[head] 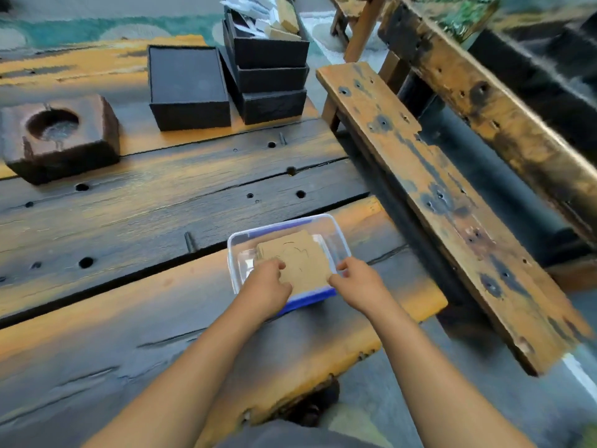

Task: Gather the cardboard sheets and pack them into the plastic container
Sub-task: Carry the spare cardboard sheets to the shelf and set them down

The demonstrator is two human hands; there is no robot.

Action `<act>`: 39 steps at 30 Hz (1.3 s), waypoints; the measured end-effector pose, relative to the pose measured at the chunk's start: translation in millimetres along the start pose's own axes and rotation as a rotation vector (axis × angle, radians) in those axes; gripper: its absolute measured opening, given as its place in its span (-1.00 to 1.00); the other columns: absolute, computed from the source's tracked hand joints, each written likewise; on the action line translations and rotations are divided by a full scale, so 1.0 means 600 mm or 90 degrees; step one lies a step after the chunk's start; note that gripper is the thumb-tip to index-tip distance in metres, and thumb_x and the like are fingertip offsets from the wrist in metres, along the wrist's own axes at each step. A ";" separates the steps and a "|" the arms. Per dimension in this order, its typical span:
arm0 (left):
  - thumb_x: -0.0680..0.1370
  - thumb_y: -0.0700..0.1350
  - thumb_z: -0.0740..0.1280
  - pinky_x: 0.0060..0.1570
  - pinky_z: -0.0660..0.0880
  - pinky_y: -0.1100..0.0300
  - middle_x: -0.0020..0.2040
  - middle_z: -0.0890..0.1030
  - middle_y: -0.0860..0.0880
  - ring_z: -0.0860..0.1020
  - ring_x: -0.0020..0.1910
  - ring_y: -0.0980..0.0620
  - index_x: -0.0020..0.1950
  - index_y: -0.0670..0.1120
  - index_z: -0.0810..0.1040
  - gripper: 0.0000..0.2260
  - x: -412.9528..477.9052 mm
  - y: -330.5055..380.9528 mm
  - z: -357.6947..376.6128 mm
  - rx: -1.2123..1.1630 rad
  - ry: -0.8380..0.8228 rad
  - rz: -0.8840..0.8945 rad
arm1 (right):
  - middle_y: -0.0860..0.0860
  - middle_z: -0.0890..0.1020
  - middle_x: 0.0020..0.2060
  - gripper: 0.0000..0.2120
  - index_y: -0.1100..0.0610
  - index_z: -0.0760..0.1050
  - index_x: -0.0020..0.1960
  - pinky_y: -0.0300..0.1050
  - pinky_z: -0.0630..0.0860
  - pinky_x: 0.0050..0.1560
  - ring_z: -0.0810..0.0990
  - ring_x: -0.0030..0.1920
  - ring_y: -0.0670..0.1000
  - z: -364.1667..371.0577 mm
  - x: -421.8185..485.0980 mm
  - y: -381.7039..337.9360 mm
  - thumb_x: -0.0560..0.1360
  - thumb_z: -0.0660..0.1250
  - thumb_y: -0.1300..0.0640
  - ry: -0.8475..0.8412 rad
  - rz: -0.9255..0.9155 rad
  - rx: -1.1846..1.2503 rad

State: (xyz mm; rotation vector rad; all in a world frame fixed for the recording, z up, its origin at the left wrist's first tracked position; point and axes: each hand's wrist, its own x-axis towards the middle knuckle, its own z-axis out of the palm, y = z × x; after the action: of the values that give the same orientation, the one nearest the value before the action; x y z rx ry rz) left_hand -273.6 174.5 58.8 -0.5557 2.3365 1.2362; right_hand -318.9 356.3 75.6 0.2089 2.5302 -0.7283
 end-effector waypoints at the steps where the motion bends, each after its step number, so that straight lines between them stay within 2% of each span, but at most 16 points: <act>1: 0.52 -0.13 0.37 0.10 0.42 0.23 0.22 0.55 -0.09 0.53 0.12 -0.05 0.38 -0.10 0.45 -0.58 -0.010 0.011 0.007 0.018 -0.024 0.016 | 0.09 0.62 0.05 -0.68 0.15 0.53 0.13 -0.12 0.41 -0.05 0.58 0.09 0.14 -0.008 -0.015 0.013 0.45 0.36 0.00 0.004 0.007 0.002; 4: 0.51 -0.12 0.37 -0.01 0.48 0.20 0.07 0.61 -0.05 0.57 0.00 -0.06 0.30 -0.09 0.50 -0.64 -0.045 0.048 0.032 0.075 -0.090 0.053 | 0.02 0.59 -0.08 -0.70 0.14 0.52 0.04 -0.09 0.43 -0.09 0.56 -0.03 0.09 -0.035 -0.054 0.069 0.46 0.34 -0.07 0.023 0.030 0.024; 6: 0.52 -0.13 0.34 0.02 0.52 0.14 0.10 0.64 -0.11 0.60 0.05 -0.13 0.26 -0.10 0.52 -0.69 -0.065 0.068 0.049 0.121 -0.106 0.078 | 0.00 0.58 0.01 -0.66 0.09 0.50 0.13 -0.10 0.45 -0.02 0.56 0.05 0.08 -0.045 -0.074 0.108 0.48 0.32 -0.11 0.032 0.054 0.037; 8: 0.53 -0.16 0.32 0.01 0.47 0.16 0.13 0.63 -0.14 0.59 0.09 -0.14 0.26 -0.11 0.52 -0.71 -0.088 0.091 0.080 0.189 -0.111 0.121 | 0.02 0.57 0.07 -0.63 0.07 0.48 0.20 -0.09 0.46 0.01 0.56 0.08 0.08 -0.054 -0.103 0.157 0.48 0.32 -0.11 0.044 0.076 0.073; 13: 0.57 -0.11 0.30 0.13 0.47 0.15 0.18 0.61 -0.07 0.56 0.17 -0.08 0.34 -0.08 0.47 -0.66 -0.164 0.147 0.195 0.354 -0.163 0.217 | 0.02 0.59 -0.13 -0.73 0.09 0.46 -0.03 -0.11 0.40 -0.22 0.56 -0.15 0.04 -0.075 -0.196 0.315 0.44 0.31 -0.10 0.098 0.134 0.118; 16: 0.57 -0.11 0.30 0.14 0.45 0.15 0.22 0.61 -0.08 0.54 0.22 -0.09 0.33 -0.07 0.48 -0.68 -0.199 0.185 0.265 0.445 -0.188 0.279 | -0.02 0.56 -0.14 -0.77 0.03 0.43 -0.07 -0.11 0.37 -0.18 0.53 -0.11 0.06 -0.095 -0.260 0.410 0.43 0.33 -0.11 0.158 0.196 0.157; 19: 0.57 -0.12 0.30 0.13 0.45 0.18 0.24 0.60 -0.10 0.55 0.23 -0.09 0.34 -0.09 0.48 -0.67 -0.248 0.232 0.355 0.540 -0.239 0.381 | 0.01 0.59 -0.19 -0.78 0.04 0.43 -0.15 -0.12 0.34 -0.20 0.59 -0.05 0.15 -0.093 -0.358 0.513 0.43 0.30 -0.11 0.249 0.278 0.203; 23: 0.58 -0.10 0.26 0.17 0.45 0.14 0.27 0.60 -0.11 0.54 0.27 -0.11 0.38 -0.09 0.45 -0.64 -0.337 0.293 0.498 0.631 -0.316 0.563 | 0.11 0.66 0.06 -0.69 0.06 0.53 0.05 -0.09 0.47 -0.02 0.60 0.12 0.17 -0.082 -0.493 0.619 0.44 0.30 -0.12 0.349 0.411 0.213; 25: 0.58 -0.12 0.27 0.19 0.44 0.12 0.27 0.59 -0.12 0.52 0.28 -0.13 0.38 -0.11 0.46 -0.64 -0.389 0.312 0.568 0.658 -0.364 0.660 | 0.14 0.66 0.06 -0.68 0.10 0.54 0.05 -0.06 0.50 0.01 0.61 0.11 0.18 -0.080 -0.562 0.657 0.45 0.30 -0.11 0.391 0.453 0.220; 29: 0.57 -0.14 0.28 0.19 0.46 0.09 0.25 0.61 -0.12 0.53 0.27 -0.14 0.35 -0.12 0.48 -0.65 -0.505 0.330 0.688 0.707 -0.475 0.829 | 0.19 0.65 0.03 -0.70 0.12 0.52 0.03 -0.03 0.50 -0.06 0.61 0.10 0.19 -0.061 -0.706 0.707 0.49 0.30 -0.10 0.475 0.571 0.220; 33: 0.56 -0.19 0.28 0.15 0.47 0.10 0.21 0.63 -0.15 0.56 0.23 -0.14 0.31 -0.13 0.53 -0.69 -0.613 0.349 0.794 0.732 -0.576 0.958 | 0.17 0.61 0.10 -0.65 0.16 0.49 0.14 0.03 0.51 0.04 0.57 0.17 0.19 -0.030 -0.834 0.738 0.52 0.27 -0.09 0.522 0.712 0.228; 36: 0.56 -0.22 0.22 0.10 0.52 0.04 0.14 0.65 -0.18 0.58 0.16 -0.17 0.31 -0.15 0.52 -0.68 -0.696 0.357 0.880 0.747 -0.675 1.034 | 0.16 0.62 0.06 -0.69 0.15 0.48 0.05 0.01 0.51 -0.02 0.59 0.11 0.20 -0.014 -0.915 0.760 0.50 0.26 -0.09 0.561 0.831 0.281; 39: 0.55 -0.21 0.24 0.05 0.50 0.04 0.09 0.65 -0.17 0.58 0.13 -0.17 0.21 -0.18 0.54 -0.75 -0.762 0.356 0.938 0.747 -0.759 1.122 | 0.11 0.64 0.04 -0.70 0.11 0.50 0.06 0.00 0.54 -0.02 0.60 0.07 0.16 -0.013 -0.971 0.771 0.48 0.26 -0.09 0.600 0.924 0.322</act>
State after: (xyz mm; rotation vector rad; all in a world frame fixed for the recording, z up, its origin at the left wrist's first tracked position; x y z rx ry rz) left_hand 95.4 824.8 167.1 2.1988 1.4484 0.0383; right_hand 309.2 745.7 161.1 2.6329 1.8828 -0.6017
